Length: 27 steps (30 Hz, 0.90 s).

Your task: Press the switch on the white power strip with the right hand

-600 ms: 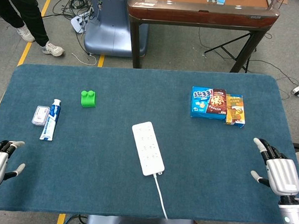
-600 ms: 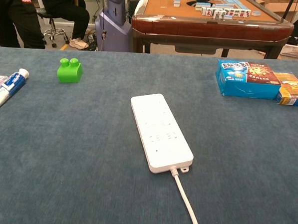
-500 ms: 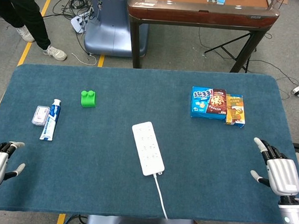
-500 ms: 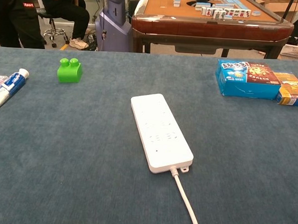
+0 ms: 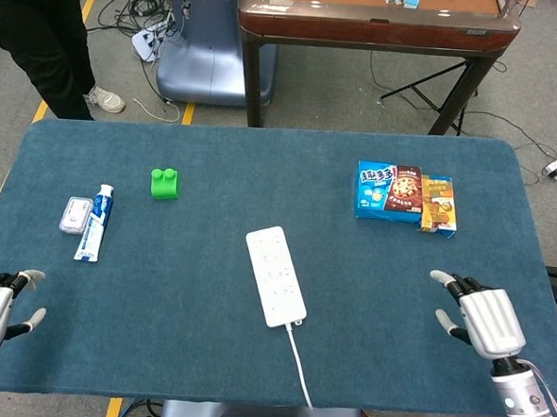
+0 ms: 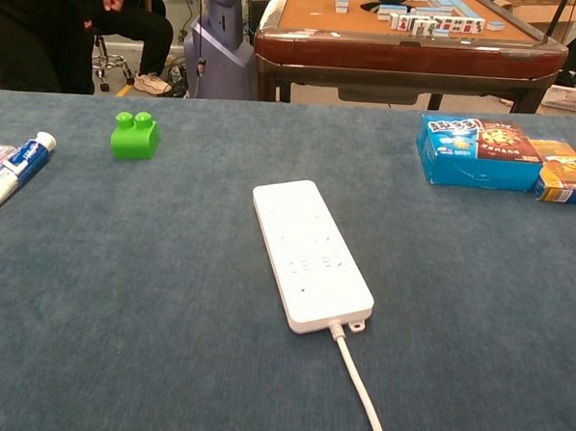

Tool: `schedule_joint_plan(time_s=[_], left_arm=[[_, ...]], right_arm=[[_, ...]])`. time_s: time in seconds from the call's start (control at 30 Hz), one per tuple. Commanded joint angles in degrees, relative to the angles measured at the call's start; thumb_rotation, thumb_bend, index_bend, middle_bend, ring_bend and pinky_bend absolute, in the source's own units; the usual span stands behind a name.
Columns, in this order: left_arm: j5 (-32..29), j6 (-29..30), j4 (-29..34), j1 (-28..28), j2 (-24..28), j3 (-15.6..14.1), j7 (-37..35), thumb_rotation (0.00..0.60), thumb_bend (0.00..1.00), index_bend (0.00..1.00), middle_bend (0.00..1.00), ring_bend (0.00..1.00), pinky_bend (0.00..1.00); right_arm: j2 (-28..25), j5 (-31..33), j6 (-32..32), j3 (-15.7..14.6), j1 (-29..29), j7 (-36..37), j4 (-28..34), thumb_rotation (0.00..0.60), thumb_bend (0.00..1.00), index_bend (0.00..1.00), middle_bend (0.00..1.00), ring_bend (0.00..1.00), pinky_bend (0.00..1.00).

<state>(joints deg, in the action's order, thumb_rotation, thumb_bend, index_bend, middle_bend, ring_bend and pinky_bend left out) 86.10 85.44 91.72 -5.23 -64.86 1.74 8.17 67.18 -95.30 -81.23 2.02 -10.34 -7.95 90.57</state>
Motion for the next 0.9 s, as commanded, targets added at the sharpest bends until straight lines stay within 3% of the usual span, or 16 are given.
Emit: schedule_joint_plan(time_s=[0.03, 0.17, 0.27, 0.53, 0.9], left_arm=[[0.3, -0.1, 0.1, 0.0, 0.0, -0.2, 0.4, 0.600, 0.23, 0.44, 0.48, 0.43, 0.59], [-0.3, -0.3, 0.1, 0.1, 0.0, -0.1, 0.6, 0.600, 0.23, 0.44, 0.48, 0.43, 0.59], [-0.7, 0.0, 0.2, 0.2, 0.2, 0.2, 0.3, 0.600, 0.23, 0.44, 0.48, 0.43, 0.59], [-2.4, -0.5, -0.4, 0.3, 0.5, 0.8, -0.7, 0.600, 0.23, 0.44, 0.48, 0.43, 0.59], [-4.3, -0.9, -0.5, 0.5, 1.2, 1.6, -1.7, 0.600, 0.23, 0.44, 0.48, 0.43, 0.59]], right_arm=[[-1.1, -3.0, 5.7, -0.1, -4.6, -6.6, 5.3, 0.600, 0.49, 0.28, 0.60, 0.71, 0.91], [-2.0, -3.2, 12.9, 0.5, -9.2, -10.3, 9.9, 0.600, 0.65, 0.28, 0.80, 0.92, 1.00], [-1.9, -2.3, 18.1, 1.2, -12.4, -14.0, 12.1, 0.600, 0.76, 0.28, 0.90, 0.99, 1.00], [0.5, 2.6, 27.9, 2.3, -17.9, -25.1, 15.4, 0.600, 0.98, 0.28, 0.97, 1.00, 1.00], [5.3, 10.9, 35.6, 3.2, -23.9, -31.7, 14.9, 0.600, 1.00, 0.28, 0.98, 1.00, 1.00]])
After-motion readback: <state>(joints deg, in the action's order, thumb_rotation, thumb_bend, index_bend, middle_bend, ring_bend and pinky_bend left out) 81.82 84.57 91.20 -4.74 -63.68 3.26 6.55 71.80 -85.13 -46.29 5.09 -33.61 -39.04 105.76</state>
